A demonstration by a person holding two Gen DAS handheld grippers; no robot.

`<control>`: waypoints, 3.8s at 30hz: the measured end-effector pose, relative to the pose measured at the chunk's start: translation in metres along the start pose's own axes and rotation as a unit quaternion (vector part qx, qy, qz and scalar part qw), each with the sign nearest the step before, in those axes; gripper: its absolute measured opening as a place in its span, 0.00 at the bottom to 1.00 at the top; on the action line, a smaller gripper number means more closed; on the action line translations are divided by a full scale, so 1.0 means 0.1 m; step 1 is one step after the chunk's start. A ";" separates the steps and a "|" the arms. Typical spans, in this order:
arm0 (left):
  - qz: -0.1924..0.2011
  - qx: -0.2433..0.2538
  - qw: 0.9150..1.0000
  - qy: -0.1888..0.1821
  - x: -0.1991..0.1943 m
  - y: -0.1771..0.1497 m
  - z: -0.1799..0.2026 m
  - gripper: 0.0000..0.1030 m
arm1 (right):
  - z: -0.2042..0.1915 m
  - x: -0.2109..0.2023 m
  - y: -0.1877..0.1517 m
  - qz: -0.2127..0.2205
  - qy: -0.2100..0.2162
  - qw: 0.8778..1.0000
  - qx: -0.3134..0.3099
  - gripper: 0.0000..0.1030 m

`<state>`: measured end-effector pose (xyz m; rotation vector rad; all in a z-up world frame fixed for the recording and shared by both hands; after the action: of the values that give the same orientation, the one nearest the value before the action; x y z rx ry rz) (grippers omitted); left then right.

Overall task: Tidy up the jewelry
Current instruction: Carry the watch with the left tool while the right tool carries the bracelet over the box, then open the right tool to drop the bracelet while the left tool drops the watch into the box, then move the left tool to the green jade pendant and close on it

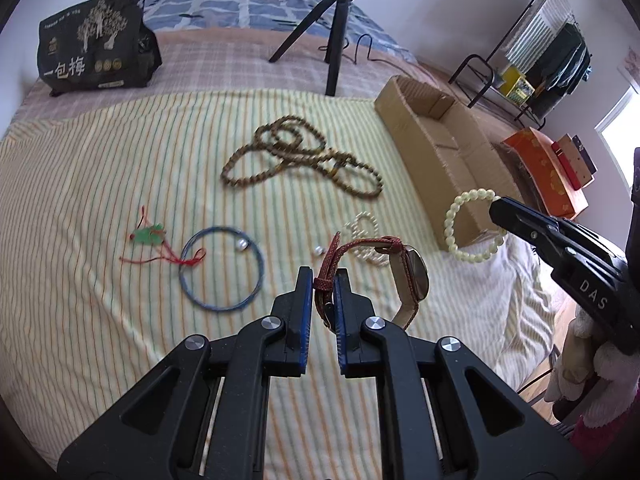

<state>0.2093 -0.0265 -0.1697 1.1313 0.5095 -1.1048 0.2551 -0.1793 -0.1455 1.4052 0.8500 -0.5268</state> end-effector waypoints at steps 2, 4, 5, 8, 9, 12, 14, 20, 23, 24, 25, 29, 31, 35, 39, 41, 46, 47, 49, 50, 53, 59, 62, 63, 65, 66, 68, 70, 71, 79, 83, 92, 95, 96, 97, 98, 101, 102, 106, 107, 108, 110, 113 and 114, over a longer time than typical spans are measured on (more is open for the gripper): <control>0.004 0.001 1.000 -0.006 0.00 0.05 0.08 0.08 | 0.09 -0.05 0.08 0.010 -0.005 1.000 0.008 0.05; 0.009 0.006 1.000 -0.014 0.00 0.11 0.20 0.08 | 0.19 -0.12 0.15 0.020 -0.009 1.000 0.017 0.05; 0.012 0.009 1.000 -0.017 -0.01 0.13 0.26 0.08 | 0.24 -0.14 0.18 0.024 -0.011 0.999 0.021 0.05; 0.019 0.020 0.999 -0.022 0.02 0.20 0.44 0.08 | 0.39 -0.21 0.26 0.035 -0.018 0.999 0.030 0.05; 0.020 0.024 0.999 -0.025 0.04 0.23 0.51 0.08 | 0.45 -0.23 0.29 0.038 -0.022 0.998 0.034 0.05; 0.021 0.031 0.999 -0.034 0.12 0.29 0.70 0.08 | 0.62 -0.26 0.35 0.043 -0.032 0.997 0.046 0.05; 0.020 0.035 0.998 -0.038 0.19 0.32 0.82 0.08 | 0.74 -0.26 0.37 0.044 -0.041 0.997 0.051 0.05; 0.013 0.052 0.998 -0.042 0.43 0.36 1.14 0.08 | 1.07 -0.15 0.44 0.035 -0.061 0.995 0.064 0.05; 0.011 0.061 0.997 -0.043 0.55 0.38 1.28 0.08 | 1.21 -0.08 0.46 0.029 -0.064 0.995 0.074 0.05; 0.011 0.062 0.997 -0.044 0.58 0.39 1.31 0.08 | 1.26 -0.05 0.47 0.026 -0.065 0.995 0.077 0.05; 0.011 0.063 0.997 -0.044 0.61 0.40 1.35 0.08 | 1.31 -0.03 0.47 0.025 -0.066 0.994 0.079 0.05; 0.013 0.061 0.997 -0.048 0.74 0.45 1.45 0.08 | 1.47 0.05 0.50 0.019 -0.066 0.993 0.094 0.05; 0.012 0.061 0.997 -0.049 0.81 0.47 1.49 0.08 | 1.52 0.09 0.50 0.017 -0.068 0.993 0.097 0.05; 0.006 0.060 0.997 -0.051 0.92 0.49 1.55 0.08 | 1.61 0.17 0.52 0.013 -0.066 0.992 0.109 0.05; 0.000 0.059 0.997 -0.049 1.00 0.49 1.56 0.08 | 1.63 0.26 0.53 0.007 -0.065 0.992 0.113 0.05; -0.004 0.062 0.997 -0.052 1.02 0.49 1.56 0.08 | 1.62 0.29 0.53 0.005 -0.065 0.992 0.110 0.05; -0.006 0.049 0.997 -0.059 1.01 0.51 1.54 0.17 | 1.64 0.29 0.56 0.011 -0.071 0.990 0.124 0.41; -0.003 0.050 0.997 -0.058 0.99 0.52 1.54 0.17 | 1.65 0.28 0.57 0.013 -0.071 0.989 0.127 0.42; 0.002 0.054 0.997 -0.054 0.96 0.52 1.54 0.17 | 1.65 0.26 0.57 0.014 -0.073 0.989 0.129 0.42; 0.003 0.054 0.997 -0.054 0.94 0.52 1.54 0.17 | 1.65 0.25 0.57 0.016 -0.076 0.989 0.128 0.44; 0.004 0.057 0.997 -0.051 0.92 0.51 1.53 0.17 | 1.65 0.22 0.57 0.018 -0.083 0.989 0.124 0.54; 0.007 0.064 0.997 -0.045 0.86 0.49 1.51 0.17 | 1.63 0.17 0.58 0.022 -0.087 0.989 0.121 0.54; 0.007 0.066 0.997 -0.040 0.82 0.46 1.47 0.17 | 1.62 0.13 0.58 0.026 -0.091 0.988 0.121 0.54; 0.007 0.066 0.997 -0.039 0.80 0.45 1.45 0.17 | 1.62 0.11 0.58 0.028 -0.094 0.988 0.121 0.55; 0.006 0.067 0.997 -0.036 0.76 0.43 1.40 0.17 | 1.62 0.08 0.58 0.030 -0.098 0.987 0.122 0.55; 0.007 0.068 0.997 -0.033 0.73 0.42 1.37 0.17 | 1.62 0.05 0.58 0.032 -0.099 0.987 0.124 0.55; 0.011 0.071 0.997 -0.025 0.66 0.40 1.29 0.17 | 1.61 0.00 0.57 0.036 -0.099 0.986 0.127 0.55; 0.014 0.070 0.997 -0.020 0.59 0.39 1.21 0.17 | 1.59 -0.06 0.57 0.041 -0.100 0.986 0.127 0.56; 0.015 0.069 0.997 -0.018 0.56 0.39 1.17 0.17 | 1.58 -0.09 0.57 0.043 -0.101 0.986 0.126 0.56; 0.031 0.065 0.997 0.008 0.20 0.32 0.74 0.17 | 1.29 -0.28 0.54 0.056 -0.093 0.988 0.106 0.59; 0.043 0.060 0.997 0.020 -0.01 0.29 0.52 0.17 | 1.08 -0.32 0.54 0.061 -0.084 0.990 0.093 0.59; 0.060 0.035 0.996 0.051 -0.33 0.25 -0.05 0.17 | 0.58 -0.34 0.42 0.064 -0.063 0.994 0.062 0.67; 0.064 0.020 0.996 0.059 -0.42 0.23 -0.29 0.17 | 0.41 -0.32 0.37 0.062 -0.052 0.996 0.049 0.73; 0.064 0.017 0.996 0.061 -0.44 0.22 -0.34 0.17 | 0.35 -0.30 0.35 0.060 -0.048 0.996 0.044 0.74; 0.064 0.015 0.996 0.063 -0.46 0.21 -0.40 0.17 | 0.29 -0.29 0.33 0.058 -0.045 0.996 0.040 0.75; 0.065 0.010 0.996 0.066 -0.48 0.20 -0.50 0.17 | 0.23 -0.27 0.31 0.057 -0.042 0.997 0.036 0.76; 0.065 -0.009 0.995 0.070 -0.53 0.18 -0.72 0.17 | 0.08 -0.23 0.24 0.050 -0.026 0.998 0.027 0.81; 0.064 -0.017 0.995 0.069 -0.54 0.17 -0.79 0.17 | 0.03 -0.21 0.22 0.046 -0.022 0.998 0.023 0.81; 0.063 -0.048 0.995 0.068 -0.58 0.16 -1.06 0.17 | -0.11 -0.14 0.15 0.036 -0.017 0.999 0.007 0.81; 0.063 -0.056 0.994 0.067 -0.58 0.16 -1.12 0.17 | -0.13 -0.12 0.14 0.033 -0.016 0.999 0.003 0.81; 0.063 -0.064 0.994 0.066 -0.58 0.16 -1.19 0.17 | -0.15 -0.10 0.12 0.030 -0.014 0.999 0.000 0.81; 0.063 -0.079 0.993 0.065 -0.57 0.16 -1.29 0.17 | -0.18 -0.07 0.10 0.026 -0.014 1.000 -0.006 0.81; 0.056 -0.089 0.992 0.062 -0.49 0.16 -1.40 0.17 | -0.21 0.00 0.06 0.020 -0.017 1.000 -0.014 0.81; 0.051 -0.091 0.993 0.062 -0.44 0.15 -1.43 0.17 | -0.21 0.03 0.04 0.017 -0.017 1.000 -0.015 0.81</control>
<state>0.2314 0.1216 -0.1832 1.0579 0.6291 -0.8848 0.2557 -0.1574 -0.1438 1.3772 0.8027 -0.5085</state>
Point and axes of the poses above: each gripper's, at about its wrist camera, not at the fingertips, and x roughly the way its jaws point, z to its right, y to its top, the point moved 5 cm from there along x, roughly the way its jaws point, and after that the axes turned 5 degrees about -y, right-handed, at the moved point
